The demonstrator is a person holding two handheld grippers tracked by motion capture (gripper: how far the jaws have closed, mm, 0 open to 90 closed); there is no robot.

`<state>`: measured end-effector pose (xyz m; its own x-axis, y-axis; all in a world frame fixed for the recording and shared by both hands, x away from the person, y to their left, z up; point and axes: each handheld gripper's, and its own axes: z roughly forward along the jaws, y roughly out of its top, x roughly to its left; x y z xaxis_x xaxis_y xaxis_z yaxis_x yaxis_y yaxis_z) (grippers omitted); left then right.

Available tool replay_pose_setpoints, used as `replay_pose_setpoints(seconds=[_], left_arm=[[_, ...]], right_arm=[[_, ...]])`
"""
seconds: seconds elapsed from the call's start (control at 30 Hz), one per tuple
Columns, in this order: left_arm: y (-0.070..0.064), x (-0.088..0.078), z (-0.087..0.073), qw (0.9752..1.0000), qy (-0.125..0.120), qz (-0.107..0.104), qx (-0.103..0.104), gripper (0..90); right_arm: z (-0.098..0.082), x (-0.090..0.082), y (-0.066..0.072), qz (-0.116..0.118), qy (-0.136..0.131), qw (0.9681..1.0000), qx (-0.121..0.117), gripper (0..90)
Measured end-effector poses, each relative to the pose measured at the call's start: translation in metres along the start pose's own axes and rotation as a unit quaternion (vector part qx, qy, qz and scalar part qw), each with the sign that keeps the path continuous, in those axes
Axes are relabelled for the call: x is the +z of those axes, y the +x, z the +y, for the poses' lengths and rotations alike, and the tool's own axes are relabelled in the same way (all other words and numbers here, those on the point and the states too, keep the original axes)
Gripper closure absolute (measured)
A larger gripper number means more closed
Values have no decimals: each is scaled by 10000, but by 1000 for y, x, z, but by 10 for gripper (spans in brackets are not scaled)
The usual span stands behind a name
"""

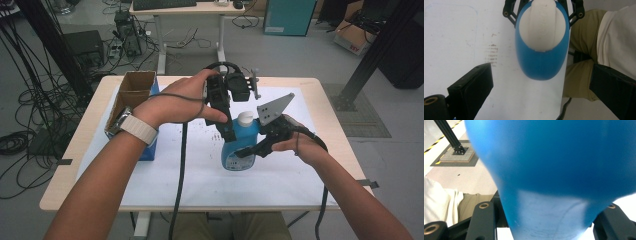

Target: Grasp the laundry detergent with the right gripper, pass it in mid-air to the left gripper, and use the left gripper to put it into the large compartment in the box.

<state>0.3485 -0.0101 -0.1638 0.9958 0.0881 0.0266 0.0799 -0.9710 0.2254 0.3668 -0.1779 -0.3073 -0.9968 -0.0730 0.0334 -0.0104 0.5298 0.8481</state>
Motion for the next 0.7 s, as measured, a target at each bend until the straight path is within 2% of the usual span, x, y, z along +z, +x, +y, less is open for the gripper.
replay_pose_setpoints(seconds=[0.2,0.37,0.7], left_arm=[[0,1,0,10000,-6,-5,-14,55],[1,0,1,10000,18,-13,58,55],[0,1,0,10000,-4,31,-7,55]], right_arm=[[0,-1,0,-11,1,10000,-1,437],[-1,0,0,-5,1,10000,0,437],[-1,0,0,-9,-8,10000,32,437]])
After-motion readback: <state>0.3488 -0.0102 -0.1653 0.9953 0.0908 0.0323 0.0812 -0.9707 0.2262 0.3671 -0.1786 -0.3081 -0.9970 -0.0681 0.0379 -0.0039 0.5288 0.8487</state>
